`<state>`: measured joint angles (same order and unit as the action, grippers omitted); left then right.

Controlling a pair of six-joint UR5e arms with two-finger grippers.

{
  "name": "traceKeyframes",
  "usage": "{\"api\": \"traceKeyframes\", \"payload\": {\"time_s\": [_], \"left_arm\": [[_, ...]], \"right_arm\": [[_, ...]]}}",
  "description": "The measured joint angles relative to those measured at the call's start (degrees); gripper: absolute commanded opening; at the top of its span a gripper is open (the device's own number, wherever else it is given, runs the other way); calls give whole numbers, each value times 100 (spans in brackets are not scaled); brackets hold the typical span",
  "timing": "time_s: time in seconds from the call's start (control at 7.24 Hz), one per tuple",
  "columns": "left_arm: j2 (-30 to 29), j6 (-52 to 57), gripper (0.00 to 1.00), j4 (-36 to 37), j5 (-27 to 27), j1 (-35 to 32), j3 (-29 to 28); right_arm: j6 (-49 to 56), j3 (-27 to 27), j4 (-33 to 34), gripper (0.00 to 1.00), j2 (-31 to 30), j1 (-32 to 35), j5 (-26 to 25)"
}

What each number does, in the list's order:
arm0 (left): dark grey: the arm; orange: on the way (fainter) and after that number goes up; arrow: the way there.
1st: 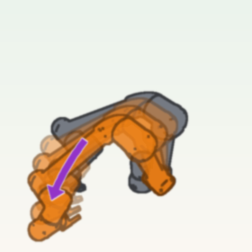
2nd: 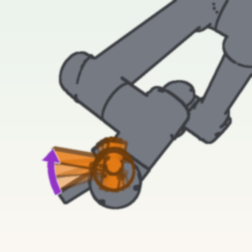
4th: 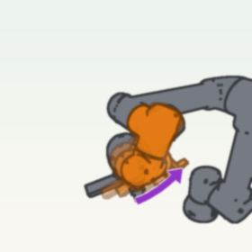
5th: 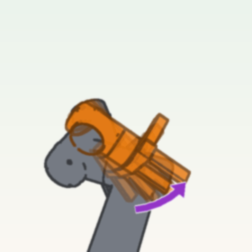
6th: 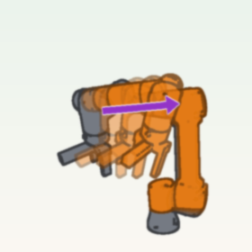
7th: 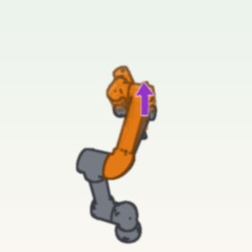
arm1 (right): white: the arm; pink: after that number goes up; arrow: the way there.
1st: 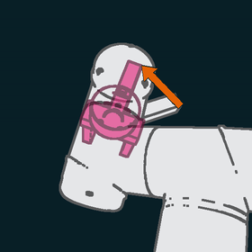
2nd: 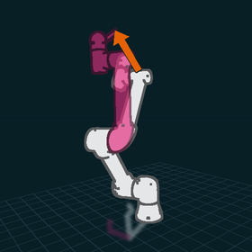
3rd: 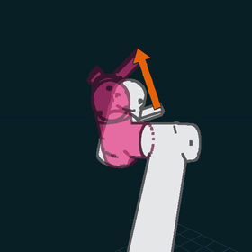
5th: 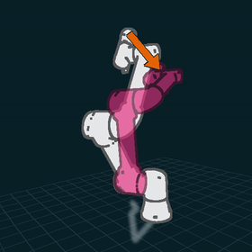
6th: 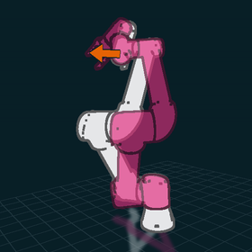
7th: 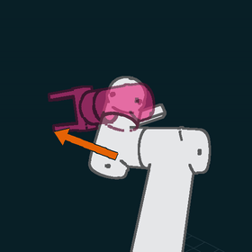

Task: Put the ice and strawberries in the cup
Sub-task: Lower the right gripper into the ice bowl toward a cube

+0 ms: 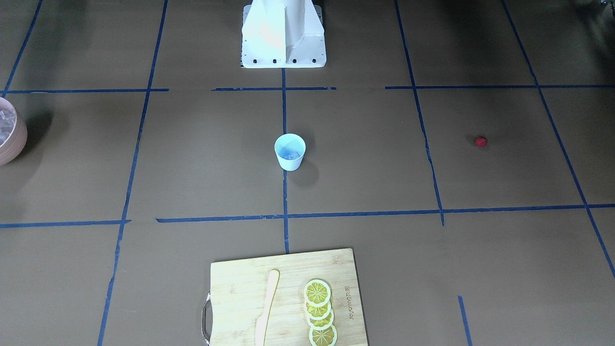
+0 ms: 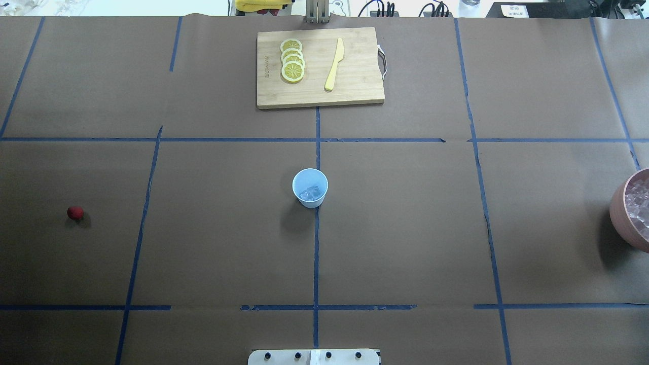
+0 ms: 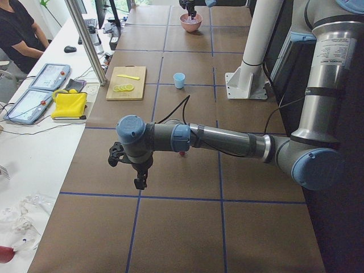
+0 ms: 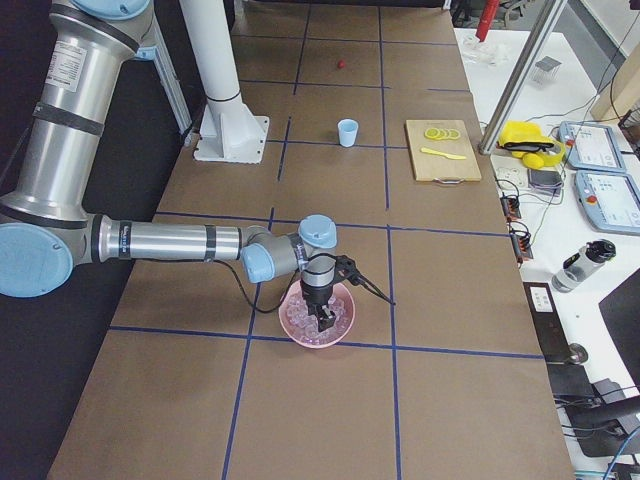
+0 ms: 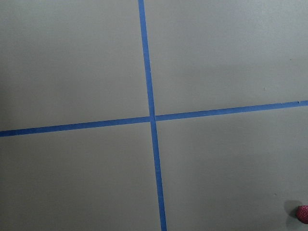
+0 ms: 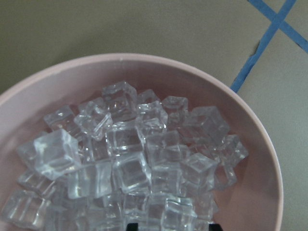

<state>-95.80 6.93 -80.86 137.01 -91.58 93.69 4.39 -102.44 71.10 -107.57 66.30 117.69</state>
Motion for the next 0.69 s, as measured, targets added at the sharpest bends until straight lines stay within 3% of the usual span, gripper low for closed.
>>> {"api": "traceKeyframes", "payload": {"time_s": [0.69], "left_arm": [[0, -7, 100, 0, 1, 0, 3]], "right_arm": [[0, 26, 1, 54, 56, -9, 0]]}}
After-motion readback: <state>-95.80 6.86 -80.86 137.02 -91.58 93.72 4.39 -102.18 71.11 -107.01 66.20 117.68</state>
